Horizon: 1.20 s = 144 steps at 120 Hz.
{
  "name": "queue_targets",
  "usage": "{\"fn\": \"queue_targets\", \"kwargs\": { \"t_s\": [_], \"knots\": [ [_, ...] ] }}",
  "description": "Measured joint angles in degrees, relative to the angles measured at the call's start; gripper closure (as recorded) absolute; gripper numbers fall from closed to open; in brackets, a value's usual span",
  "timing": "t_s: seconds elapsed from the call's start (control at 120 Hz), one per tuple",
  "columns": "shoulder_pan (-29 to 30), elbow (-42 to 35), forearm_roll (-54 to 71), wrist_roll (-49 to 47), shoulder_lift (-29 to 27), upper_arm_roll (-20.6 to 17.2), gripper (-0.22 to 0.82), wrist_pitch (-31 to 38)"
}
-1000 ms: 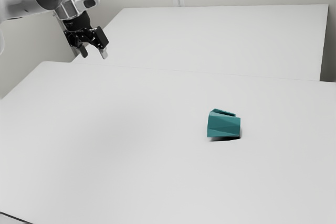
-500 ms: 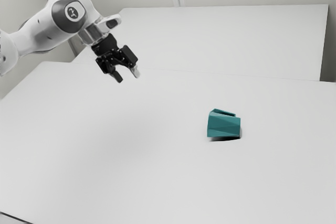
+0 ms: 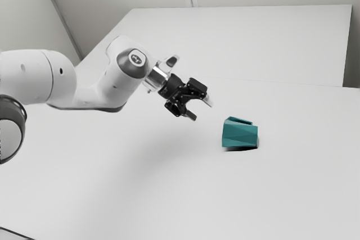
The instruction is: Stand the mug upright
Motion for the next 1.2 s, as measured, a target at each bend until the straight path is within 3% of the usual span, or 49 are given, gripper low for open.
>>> {"fn": "queue_targets", "kwargs": {
  "t_s": [0.617, 0.783, 0.875, 1.0, 1.2],
  "knots": [
    [-5.26, 2.55, -18.63, 6.05, 10.81, -0.82, 0.01, 5.88],
    [-5.41, 3.34, -20.06, 7.38, 10.91, -1.70, 0.41, 6.08],
    [-5.48, 3.62, -20.62, 7.98, 10.87, -1.84, 0.57, 6.13],
    [-5.56, 3.80, -21.03, 8.65, 10.84, -1.95, 0.68, 6.17],
    [-5.57, 4.27, -20.76, 9.38, 9.91, -1.88, 0.75, 6.20]
  ]
}}
